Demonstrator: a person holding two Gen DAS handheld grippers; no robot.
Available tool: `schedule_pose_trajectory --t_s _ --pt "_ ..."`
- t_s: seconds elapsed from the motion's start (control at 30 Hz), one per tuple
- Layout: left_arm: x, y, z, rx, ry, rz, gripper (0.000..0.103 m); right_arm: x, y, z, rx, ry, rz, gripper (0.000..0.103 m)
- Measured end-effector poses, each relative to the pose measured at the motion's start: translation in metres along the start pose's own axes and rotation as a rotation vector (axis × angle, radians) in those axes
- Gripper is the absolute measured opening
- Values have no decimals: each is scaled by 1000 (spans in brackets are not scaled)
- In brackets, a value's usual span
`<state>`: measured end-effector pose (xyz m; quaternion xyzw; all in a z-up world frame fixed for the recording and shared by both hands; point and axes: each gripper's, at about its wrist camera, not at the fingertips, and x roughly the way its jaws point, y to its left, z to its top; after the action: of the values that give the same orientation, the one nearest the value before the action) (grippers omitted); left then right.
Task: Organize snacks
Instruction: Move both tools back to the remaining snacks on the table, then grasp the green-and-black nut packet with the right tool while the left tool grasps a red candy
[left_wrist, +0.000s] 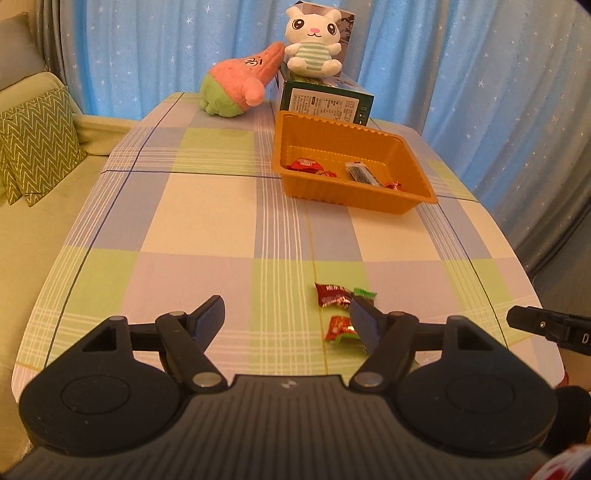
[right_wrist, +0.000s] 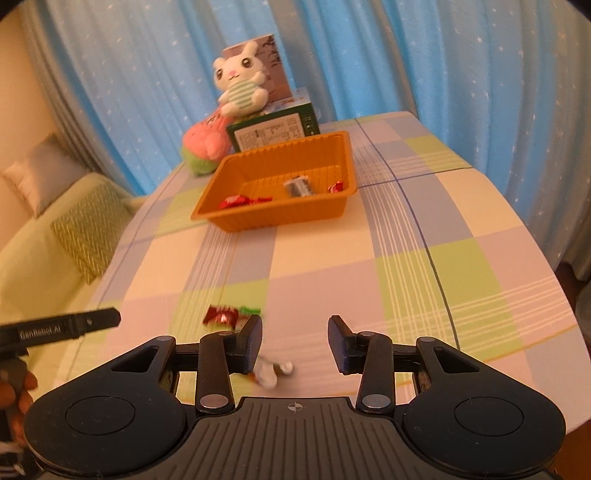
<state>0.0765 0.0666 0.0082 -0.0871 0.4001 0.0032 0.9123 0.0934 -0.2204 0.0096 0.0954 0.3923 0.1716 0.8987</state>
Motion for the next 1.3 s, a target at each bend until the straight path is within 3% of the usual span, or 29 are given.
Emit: schedule_pose_trajectory --t_s 0.27,0.67,1.3 --pt "-4 -1 -9 21 7 5 73 8 17 -24 -118 39 5 40" --pt "19 7 -4 34 36 11 75 61 45 -38 -310 137 92 40" --pt "64 14 3 25 96 -8 75 146 65 -46 -573 205 90 40"
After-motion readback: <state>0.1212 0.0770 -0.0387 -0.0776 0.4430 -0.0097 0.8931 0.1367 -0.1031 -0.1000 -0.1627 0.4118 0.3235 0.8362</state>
